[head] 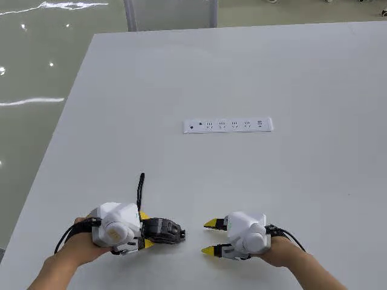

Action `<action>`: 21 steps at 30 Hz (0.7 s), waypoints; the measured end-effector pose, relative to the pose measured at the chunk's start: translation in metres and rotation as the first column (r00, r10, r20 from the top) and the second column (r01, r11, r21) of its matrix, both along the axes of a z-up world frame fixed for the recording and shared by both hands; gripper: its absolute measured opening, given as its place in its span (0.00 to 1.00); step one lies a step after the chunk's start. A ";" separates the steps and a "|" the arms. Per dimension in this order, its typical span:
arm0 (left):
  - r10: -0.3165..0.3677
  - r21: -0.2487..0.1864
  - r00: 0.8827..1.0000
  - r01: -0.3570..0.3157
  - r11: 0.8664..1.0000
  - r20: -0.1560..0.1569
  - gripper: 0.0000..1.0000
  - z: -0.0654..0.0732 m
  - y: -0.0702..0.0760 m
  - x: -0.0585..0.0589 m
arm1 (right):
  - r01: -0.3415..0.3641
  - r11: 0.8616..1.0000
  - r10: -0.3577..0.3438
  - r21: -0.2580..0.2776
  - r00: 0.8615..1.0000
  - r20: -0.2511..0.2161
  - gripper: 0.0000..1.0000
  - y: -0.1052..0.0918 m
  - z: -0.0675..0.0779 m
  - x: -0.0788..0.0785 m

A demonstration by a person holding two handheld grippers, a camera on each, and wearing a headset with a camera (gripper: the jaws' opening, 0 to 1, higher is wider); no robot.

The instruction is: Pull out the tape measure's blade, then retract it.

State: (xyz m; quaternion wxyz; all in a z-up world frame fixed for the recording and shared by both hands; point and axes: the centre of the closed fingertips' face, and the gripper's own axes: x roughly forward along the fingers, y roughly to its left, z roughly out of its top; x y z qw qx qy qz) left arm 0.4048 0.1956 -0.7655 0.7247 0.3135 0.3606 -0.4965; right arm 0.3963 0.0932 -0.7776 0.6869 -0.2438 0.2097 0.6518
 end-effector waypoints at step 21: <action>0.001 -0.016 0.999 -0.001 1.000 -0.033 0.28 0.000 0.000 -0.001 | -0.009 1.000 0.009 -0.003 1.000 -0.027 0.20 0.042 -0.012 0.006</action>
